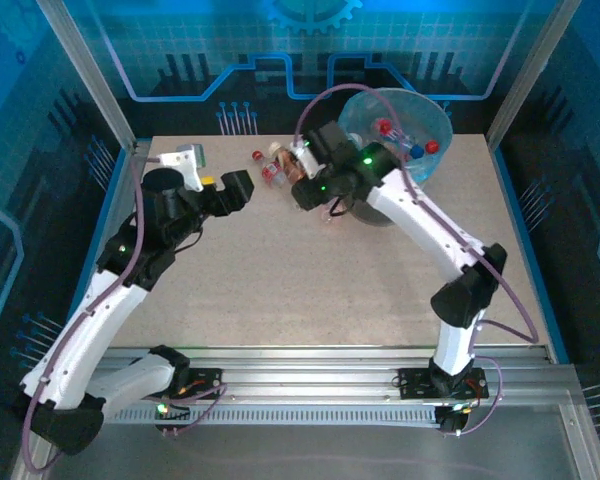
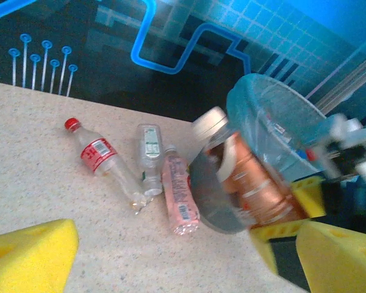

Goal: Put the plastic bottles in the bin

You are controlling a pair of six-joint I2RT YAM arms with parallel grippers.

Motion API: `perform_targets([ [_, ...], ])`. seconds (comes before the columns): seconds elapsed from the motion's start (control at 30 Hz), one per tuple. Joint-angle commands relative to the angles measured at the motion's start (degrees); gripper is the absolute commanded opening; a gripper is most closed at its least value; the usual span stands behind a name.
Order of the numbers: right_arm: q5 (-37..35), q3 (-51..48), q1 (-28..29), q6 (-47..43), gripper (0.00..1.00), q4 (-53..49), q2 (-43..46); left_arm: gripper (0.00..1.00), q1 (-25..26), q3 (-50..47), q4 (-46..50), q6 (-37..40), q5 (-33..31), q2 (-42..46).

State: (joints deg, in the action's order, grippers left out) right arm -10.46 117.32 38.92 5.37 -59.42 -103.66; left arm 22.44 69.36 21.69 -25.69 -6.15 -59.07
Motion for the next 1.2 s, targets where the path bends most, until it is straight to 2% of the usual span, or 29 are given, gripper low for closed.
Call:
perform_targets([
  [0.0,-1.54,2.07,-4.72,1.48,0.53,1.15,4.78,0.92,2.59,4.51,-4.29,-0.80,2.39,-3.51],
  [0.2,-6.94,3.25,-17.55,8.96,0.51,2.82,5.58,0.92,11.35,12.72,-6.09,1.65,1.58,-12.60],
  [0.33,-12.93,1.52,-21.52,11.06,0.53,5.07,5.42,0.92,16.19,16.89,-6.66,2.66,2.02,-17.75],
  [0.57,-18.22,3.42,-23.01,9.96,0.58,6.51,1.63,0.93,20.61,20.29,-5.13,4.22,2.23,-22.31],
  [0.9,-27.51,10.88,-23.42,7.73,0.62,4.14,-7.63,0.93,21.18,19.58,-4.95,4.20,1.49,-22.68],
  [0.97,-29.82,12.17,-23.44,7.90,0.66,2.37,-8.54,0.93,21.30,19.58,-4.83,4.18,1.49,-22.59],
  [1.07,-32.72,12.23,-22.92,7.49,0.85,2.03,-8.39,0.93,21.25,19.19,-4.82,4.28,0.90,-22.32],
  [1.17,-34.12,12.26,-22.32,6.73,0.88,2.10,-7.59,0.93,21.38,18.56,-5.01,4.14,0.84,-22.14],
])
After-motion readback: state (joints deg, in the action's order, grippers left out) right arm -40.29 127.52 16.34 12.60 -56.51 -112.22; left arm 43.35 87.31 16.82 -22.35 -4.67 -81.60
